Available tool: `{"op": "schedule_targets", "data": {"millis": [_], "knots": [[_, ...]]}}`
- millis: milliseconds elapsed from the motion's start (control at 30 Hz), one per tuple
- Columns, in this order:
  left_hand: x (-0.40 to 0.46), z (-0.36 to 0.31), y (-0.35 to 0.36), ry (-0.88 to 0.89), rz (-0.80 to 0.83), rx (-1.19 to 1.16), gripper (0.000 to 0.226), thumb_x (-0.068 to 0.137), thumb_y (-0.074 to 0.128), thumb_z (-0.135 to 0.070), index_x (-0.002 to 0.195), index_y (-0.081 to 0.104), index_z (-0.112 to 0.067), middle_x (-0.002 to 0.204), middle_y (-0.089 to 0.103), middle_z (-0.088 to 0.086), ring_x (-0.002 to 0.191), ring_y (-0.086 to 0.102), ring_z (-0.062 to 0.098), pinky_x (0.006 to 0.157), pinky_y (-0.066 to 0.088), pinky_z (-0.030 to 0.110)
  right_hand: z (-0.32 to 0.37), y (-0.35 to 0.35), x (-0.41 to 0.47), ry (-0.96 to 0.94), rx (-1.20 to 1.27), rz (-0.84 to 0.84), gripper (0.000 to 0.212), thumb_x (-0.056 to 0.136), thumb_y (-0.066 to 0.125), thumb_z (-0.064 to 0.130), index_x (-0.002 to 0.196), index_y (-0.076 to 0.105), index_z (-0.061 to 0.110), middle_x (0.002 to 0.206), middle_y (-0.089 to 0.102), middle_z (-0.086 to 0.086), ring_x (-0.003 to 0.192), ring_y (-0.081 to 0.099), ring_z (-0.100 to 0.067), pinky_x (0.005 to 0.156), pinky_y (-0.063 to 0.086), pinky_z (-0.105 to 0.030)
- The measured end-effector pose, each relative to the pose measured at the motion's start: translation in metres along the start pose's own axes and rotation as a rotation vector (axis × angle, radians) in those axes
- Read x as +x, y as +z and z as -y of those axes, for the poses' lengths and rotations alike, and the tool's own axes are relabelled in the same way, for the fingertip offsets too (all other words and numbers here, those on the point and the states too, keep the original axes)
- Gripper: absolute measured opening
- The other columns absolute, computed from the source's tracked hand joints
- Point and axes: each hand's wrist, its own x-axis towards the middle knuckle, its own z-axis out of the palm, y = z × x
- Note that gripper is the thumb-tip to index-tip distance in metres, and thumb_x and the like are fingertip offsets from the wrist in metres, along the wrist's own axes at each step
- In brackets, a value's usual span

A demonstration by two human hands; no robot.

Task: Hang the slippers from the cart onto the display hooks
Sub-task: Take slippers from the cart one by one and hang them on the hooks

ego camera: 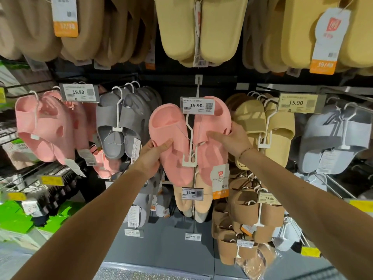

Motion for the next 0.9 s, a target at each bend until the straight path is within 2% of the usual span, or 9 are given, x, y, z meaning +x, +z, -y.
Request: {"op": "schedule_targets", "data": {"millis": [67,133,333,500,633,700,767,833,900], "knots": [[-0.004,0.003,-0.007,-0.005,0.053,0.022,0.066,0.078,0.082,-0.018,0.137,0.058,-0.006,0.13,0.068,0.014,0.125,0.062,0.032,0.104,0.051,0.049,0.0,-0.005,-0.007,-0.029,0.02,0.04,0.048,0.079,0.083,0.025,0.12,0.062,0.015,0.109,0.072,-0.002,0.098,0.07,-0.021,0.082,0.061,-0.039],[-0.008,0.005,-0.009,-0.013,0.086,0.025,0.068,0.078,0.081,-0.018,0.139,0.056,-0.004,0.134,0.065,0.017,0.127,0.06,0.033,0.108,0.047,0.051,-0.001,-0.01,-0.015,-0.062,0.069,0.076,0.05,0.08,0.083,0.021,0.124,0.06,0.015,0.11,0.072,0.001,0.098,0.071,-0.016,0.078,0.061,-0.03],[-0.014,-0.006,0.007,0.017,0.112,-0.005,0.041,0.085,0.073,-0.017,0.125,0.065,-0.014,0.12,0.073,0.008,0.113,0.068,0.022,0.093,0.057,0.038,0.011,-0.014,-0.016,-0.104,0.154,0.014,0.049,0.081,0.082,0.021,0.124,0.061,0.014,0.111,0.073,0.0,0.097,0.071,-0.013,0.079,0.061,-0.031],[-0.003,-0.012,0.011,0.019,0.025,-0.009,0.061,0.081,0.077,-0.024,0.139,0.059,-0.012,0.131,0.069,0.009,0.12,0.066,0.026,0.094,0.056,0.041,0.014,-0.008,0.005,-0.04,0.11,-0.013,0.048,0.079,0.083,0.028,0.121,0.063,0.018,0.109,0.073,0.002,0.097,0.071,-0.017,0.085,0.06,-0.04],[0.012,-0.008,0.015,0.002,-0.078,0.001,0.069,0.07,0.086,-0.028,0.133,0.062,-0.016,0.121,0.074,0.006,0.116,0.068,0.026,0.094,0.056,0.043,0.006,-0.002,0.023,0.033,0.057,-0.027,0.052,0.075,0.085,0.035,0.121,0.065,0.021,0.109,0.073,0.004,0.099,0.07,-0.018,0.088,0.059,-0.043],[0.023,-0.007,0.019,0.012,-0.11,0.009,0.064,0.072,0.086,-0.025,0.131,0.063,-0.015,0.117,0.075,0.005,0.112,0.07,0.026,0.09,0.058,0.042,0.003,0.0,0.034,0.055,0.049,0.0,0.059,0.068,0.087,0.042,0.12,0.065,0.024,0.11,0.073,0.005,0.1,0.07,-0.018,0.089,0.058,-0.042],[0.037,-0.008,0.022,0.039,-0.129,0.061,0.056,0.079,0.084,-0.02,0.131,0.062,-0.014,0.117,0.075,0.004,0.111,0.07,0.026,0.088,0.059,0.04,-0.001,0.002,0.046,0.099,0.045,0.032,0.078,0.055,0.089,0.052,0.123,0.063,0.024,0.111,0.073,0.006,0.101,0.07,-0.018,0.088,0.058,-0.041],[0.051,-0.01,0.025,0.068,-0.101,0.169,0.065,0.079,0.086,-0.021,0.136,0.055,-0.015,0.122,0.072,0.003,0.114,0.068,0.024,0.098,0.055,0.043,-0.009,0.002,0.059,0.155,0.047,0.037,0.092,0.053,0.09,0.055,0.13,0.053,0.019,0.116,0.069,0.004,0.104,0.068,-0.019,0.089,0.057,-0.04],[0.064,-0.011,0.032,0.086,-0.084,0.286,0.082,0.079,0.086,-0.024,0.145,0.038,-0.016,0.131,0.062,0.0,0.122,0.06,0.021,0.107,0.048,0.042,-0.018,0.002,0.067,0.19,0.072,0.002,0.093,0.063,0.089,0.05,0.135,0.042,0.015,0.124,0.064,0.001,0.107,0.065,-0.02,0.091,0.056,-0.039]]}}
